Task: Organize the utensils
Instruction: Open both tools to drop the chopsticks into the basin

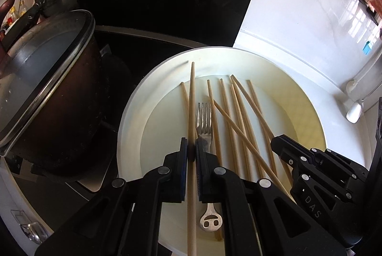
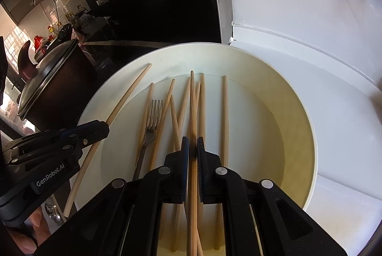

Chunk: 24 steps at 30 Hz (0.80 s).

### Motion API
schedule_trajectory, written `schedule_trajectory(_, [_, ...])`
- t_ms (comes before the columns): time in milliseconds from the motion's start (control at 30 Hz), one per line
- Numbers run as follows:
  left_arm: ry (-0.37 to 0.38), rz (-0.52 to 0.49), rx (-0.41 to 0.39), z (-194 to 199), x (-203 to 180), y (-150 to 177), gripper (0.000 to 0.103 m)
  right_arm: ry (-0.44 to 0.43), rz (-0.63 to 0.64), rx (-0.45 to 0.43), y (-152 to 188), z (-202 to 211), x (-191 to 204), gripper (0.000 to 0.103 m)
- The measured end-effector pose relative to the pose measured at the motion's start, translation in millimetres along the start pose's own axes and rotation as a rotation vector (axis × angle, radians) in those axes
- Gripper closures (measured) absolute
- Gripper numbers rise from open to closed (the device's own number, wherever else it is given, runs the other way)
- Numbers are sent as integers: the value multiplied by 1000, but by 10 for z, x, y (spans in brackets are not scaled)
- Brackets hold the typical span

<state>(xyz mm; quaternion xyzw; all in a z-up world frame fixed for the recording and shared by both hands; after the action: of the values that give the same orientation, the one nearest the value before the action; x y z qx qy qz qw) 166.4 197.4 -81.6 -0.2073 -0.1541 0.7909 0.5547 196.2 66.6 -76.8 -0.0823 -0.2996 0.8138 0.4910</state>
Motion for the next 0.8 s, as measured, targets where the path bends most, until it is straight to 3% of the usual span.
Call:
schedule_trajectory(67, [-14, -3, -6, 11, -7, -14, 85, 2, -9, -17, -13, 50, -24, 84])
schedule_trajectory(133, [-26, 0, -26, 62, 8, -19, 52, 10, -17, -31, -11, 113, -62, 78])
schedule_trajectory(233, [-41, 10, -65, 177, 48, -26, 37, 17, -35, -42, 6, 218, -117, 76])
schedule_trajectory(333, [-53, 23, -61, 223, 94, -19, 23, 14, -51, -40, 46, 309, -147, 66])
schedule_trajectory(533, [-54, 71, -26, 303, 138, -3, 8, 19, -57, -21, 121, 472, -124, 54])
schedule_trajectory(600, [-49, 86, -11, 366, 153, 23, 8, 27, -63, -11, 145, 522, -120, 48])
schedule_trajectory(800, [-72, 69, 2, 501, 118, 83, 7, 29, -73, 17, 201, 653, -91, 44])
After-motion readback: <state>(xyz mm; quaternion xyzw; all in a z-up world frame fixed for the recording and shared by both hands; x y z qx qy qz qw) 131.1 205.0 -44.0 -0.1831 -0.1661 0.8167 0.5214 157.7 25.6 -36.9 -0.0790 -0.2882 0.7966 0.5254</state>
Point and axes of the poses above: each gripper's, at about its wrist camera, not at the fingertips, and z roughly against the way its jaws point, x to its left, y to its underside, the point moved 4 cm from there along -z, roughly the way its jaws point, and after that the axes turned 6 degrees about z, right-handed, at the moved point
